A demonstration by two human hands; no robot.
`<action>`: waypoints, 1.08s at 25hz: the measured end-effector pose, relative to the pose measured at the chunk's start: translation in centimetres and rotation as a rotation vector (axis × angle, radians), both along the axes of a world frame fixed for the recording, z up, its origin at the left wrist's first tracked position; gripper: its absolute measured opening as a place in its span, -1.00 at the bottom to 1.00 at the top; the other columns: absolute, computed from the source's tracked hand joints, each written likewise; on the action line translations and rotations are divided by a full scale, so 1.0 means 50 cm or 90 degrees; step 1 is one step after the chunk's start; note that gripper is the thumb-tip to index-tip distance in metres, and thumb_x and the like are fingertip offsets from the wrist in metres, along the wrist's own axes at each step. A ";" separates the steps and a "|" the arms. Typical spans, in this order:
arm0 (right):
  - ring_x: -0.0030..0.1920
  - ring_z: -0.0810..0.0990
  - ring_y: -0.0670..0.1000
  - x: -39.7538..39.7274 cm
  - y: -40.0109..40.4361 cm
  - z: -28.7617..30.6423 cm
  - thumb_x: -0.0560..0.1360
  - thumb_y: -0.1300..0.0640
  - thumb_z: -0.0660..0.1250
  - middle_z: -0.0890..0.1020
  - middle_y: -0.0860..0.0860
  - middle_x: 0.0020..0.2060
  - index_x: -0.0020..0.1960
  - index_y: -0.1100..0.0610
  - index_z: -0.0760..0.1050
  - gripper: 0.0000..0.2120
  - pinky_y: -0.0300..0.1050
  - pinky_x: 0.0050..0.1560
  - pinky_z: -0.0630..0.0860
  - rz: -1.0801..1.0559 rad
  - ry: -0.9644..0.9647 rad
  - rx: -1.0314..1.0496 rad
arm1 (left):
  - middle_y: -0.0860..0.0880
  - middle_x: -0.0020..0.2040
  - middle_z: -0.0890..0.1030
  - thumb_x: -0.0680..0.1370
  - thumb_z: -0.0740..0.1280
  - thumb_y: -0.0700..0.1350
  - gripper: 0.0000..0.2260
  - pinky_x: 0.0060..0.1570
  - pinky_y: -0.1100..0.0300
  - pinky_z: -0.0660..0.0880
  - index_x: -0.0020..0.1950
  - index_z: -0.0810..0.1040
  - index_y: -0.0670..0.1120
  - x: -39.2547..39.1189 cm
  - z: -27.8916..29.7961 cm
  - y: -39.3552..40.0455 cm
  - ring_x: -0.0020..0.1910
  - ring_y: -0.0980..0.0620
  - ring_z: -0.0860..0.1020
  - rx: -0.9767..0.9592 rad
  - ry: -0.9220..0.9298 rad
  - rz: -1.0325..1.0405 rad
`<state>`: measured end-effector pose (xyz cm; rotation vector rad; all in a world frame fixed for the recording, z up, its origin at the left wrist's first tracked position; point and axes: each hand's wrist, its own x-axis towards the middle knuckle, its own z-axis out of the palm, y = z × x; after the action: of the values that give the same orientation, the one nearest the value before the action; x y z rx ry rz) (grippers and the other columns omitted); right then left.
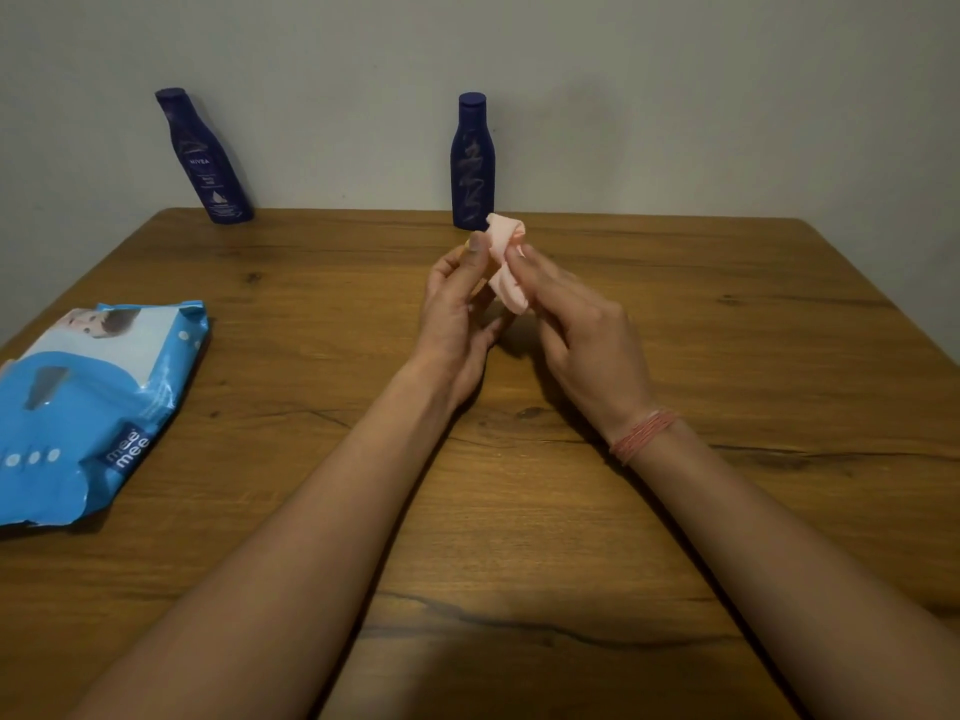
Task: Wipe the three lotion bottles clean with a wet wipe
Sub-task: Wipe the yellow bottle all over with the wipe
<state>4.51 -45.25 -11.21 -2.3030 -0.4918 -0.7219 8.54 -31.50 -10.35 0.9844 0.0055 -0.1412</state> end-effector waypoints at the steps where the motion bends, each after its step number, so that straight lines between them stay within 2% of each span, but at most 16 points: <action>1: 0.45 0.36 0.02 0.004 -0.006 -0.001 0.54 0.34 0.26 0.40 0.04 0.44 0.48 0.05 0.30 -0.45 0.06 0.44 0.35 -0.033 0.004 0.010 | -0.15 0.26 0.59 0.52 0.42 0.04 -0.50 0.09 0.00 0.59 0.40 0.40 -0.07 -0.001 0.000 -0.002 0.22 -0.12 0.56 0.033 -0.005 0.006; 3: 0.47 0.33 0.03 0.011 -0.020 -0.001 0.54 0.37 0.26 0.40 0.03 0.44 0.48 0.05 0.30 -0.44 0.10 0.45 0.33 -0.081 0.021 0.027 | -0.18 0.27 0.56 0.58 0.37 -0.01 -0.64 -0.05 0.10 0.60 0.34 0.44 -0.08 -0.009 0.000 -0.013 0.23 -0.17 0.57 0.135 -0.054 -0.017; 5: 0.50 0.28 0.01 0.013 -0.020 0.000 0.54 0.38 0.26 0.37 0.03 0.47 0.49 0.07 0.28 -0.43 0.07 0.48 0.29 -0.070 0.026 0.018 | -0.19 0.23 0.58 0.63 0.29 -0.04 -0.73 -0.05 0.12 0.60 0.30 0.49 -0.09 -0.016 -0.002 -0.023 0.22 -0.15 0.58 0.226 -0.132 -0.039; 7: 0.52 0.23 -0.01 0.012 -0.007 0.000 0.55 0.37 0.28 0.33 0.03 0.49 0.50 0.10 0.26 -0.44 0.01 0.51 0.22 -0.034 0.018 -0.001 | -0.15 0.22 0.60 0.66 0.23 -0.02 -0.74 0.00 0.09 0.61 0.32 0.50 -0.08 -0.020 -0.003 -0.028 0.20 -0.10 0.60 0.239 -0.149 -0.044; 9: 0.52 0.21 -0.01 0.014 -0.009 -0.001 0.56 0.37 0.26 0.31 0.04 0.49 0.51 0.11 0.25 -0.44 -0.03 0.52 0.19 -0.045 0.020 0.010 | -0.14 0.25 0.59 0.67 0.20 -0.01 -0.69 0.09 0.01 0.61 0.37 0.46 -0.10 -0.019 0.000 -0.027 0.22 -0.09 0.60 0.197 -0.117 -0.053; 13: 0.55 0.10 0.03 0.032 -0.058 0.002 0.58 0.40 0.16 0.20 0.04 0.54 0.56 0.10 0.15 -0.41 0.09 0.51 0.18 -0.190 0.104 0.056 | -0.11 0.24 0.48 0.67 0.22 -0.08 -0.72 0.16 -0.03 0.59 0.36 0.39 -0.13 -0.019 0.008 -0.031 0.23 -0.11 0.54 0.148 -0.049 -0.063; 14: 0.56 0.07 0.02 0.030 -0.056 0.002 0.58 0.39 0.15 0.18 0.03 0.55 0.56 0.10 0.12 -0.40 0.09 0.52 0.16 -0.177 0.116 0.040 | -0.13 0.25 0.47 0.66 0.23 -0.10 -0.72 0.17 -0.04 0.59 0.36 0.37 -0.14 -0.019 0.007 -0.033 0.24 -0.13 0.53 0.137 -0.038 -0.071; 16: 0.57 0.04 -0.01 0.016 -0.024 0.005 0.58 0.37 0.14 0.15 0.04 0.56 0.57 0.12 0.09 -0.40 0.02 0.55 0.06 -0.068 0.105 -0.006 | -0.22 0.30 0.50 0.64 0.25 -0.12 -0.65 0.22 -0.10 0.55 0.40 0.34 -0.17 -0.016 0.001 -0.032 0.26 -0.18 0.55 0.087 -0.022 -0.101; 19: 0.57 0.01 -0.06 0.003 0.016 0.003 0.60 0.28 0.09 0.12 0.05 0.57 0.57 0.13 0.06 -0.44 -0.04 0.57 -0.04 0.057 0.109 -0.035 | -0.31 0.36 0.50 0.61 0.27 -0.02 -0.51 0.35 -0.21 0.42 0.48 0.30 -0.21 -0.003 -0.007 -0.020 0.34 -0.24 0.51 -0.017 -0.011 -0.138; 22: 0.57 -0.06 -0.10 0.019 -0.003 -0.005 0.68 0.06 0.00 0.06 -0.01 0.58 0.59 0.09 0.00 -0.50 0.02 0.58 -0.02 -0.009 0.119 0.035 | -0.33 0.38 0.47 0.62 0.24 -0.02 -0.52 0.35 -0.19 0.40 0.47 0.30 -0.23 -0.002 -0.009 -0.018 0.34 -0.24 0.49 -0.047 0.010 -0.166; 24: 0.57 -0.14 -0.09 0.028 -0.021 -0.005 0.68 -0.06 -0.01 -0.03 -0.05 0.59 0.60 0.04 -0.09 -0.45 0.06 0.57 -0.03 -0.043 0.170 0.097 | -0.31 0.30 0.49 0.57 0.24 -0.11 -0.61 0.24 -0.13 0.46 0.37 0.36 -0.22 -0.009 -0.003 -0.022 0.21 -0.21 0.51 -0.036 0.014 -0.183; 25: 0.57 -0.16 -0.08 0.028 -0.023 -0.004 0.67 -0.09 0.00 -0.07 -0.06 0.59 0.60 0.03 -0.13 -0.42 0.08 0.56 -0.04 -0.032 0.191 0.111 | -0.28 0.26 0.50 0.56 0.22 -0.16 -0.66 0.20 -0.09 0.47 0.33 0.39 -0.19 -0.013 0.001 -0.023 0.16 -0.18 0.52 -0.036 0.011 -0.195; 27: 0.57 -0.19 -0.09 0.018 -0.010 0.000 0.66 -0.10 0.03 -0.11 -0.08 0.59 0.60 0.02 -0.15 -0.39 0.04 0.56 -0.06 0.033 0.201 0.084 | -0.27 0.25 0.52 0.57 0.17 -0.17 -0.62 0.21 -0.07 0.48 0.39 0.41 -0.19 -0.016 0.005 -0.020 0.15 -0.14 0.55 -0.054 0.001 -0.199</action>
<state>5.40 -45.76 -11.21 -2.2168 -0.3442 -0.3438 7.73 -32.49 -10.12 0.8962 -0.1518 -0.4257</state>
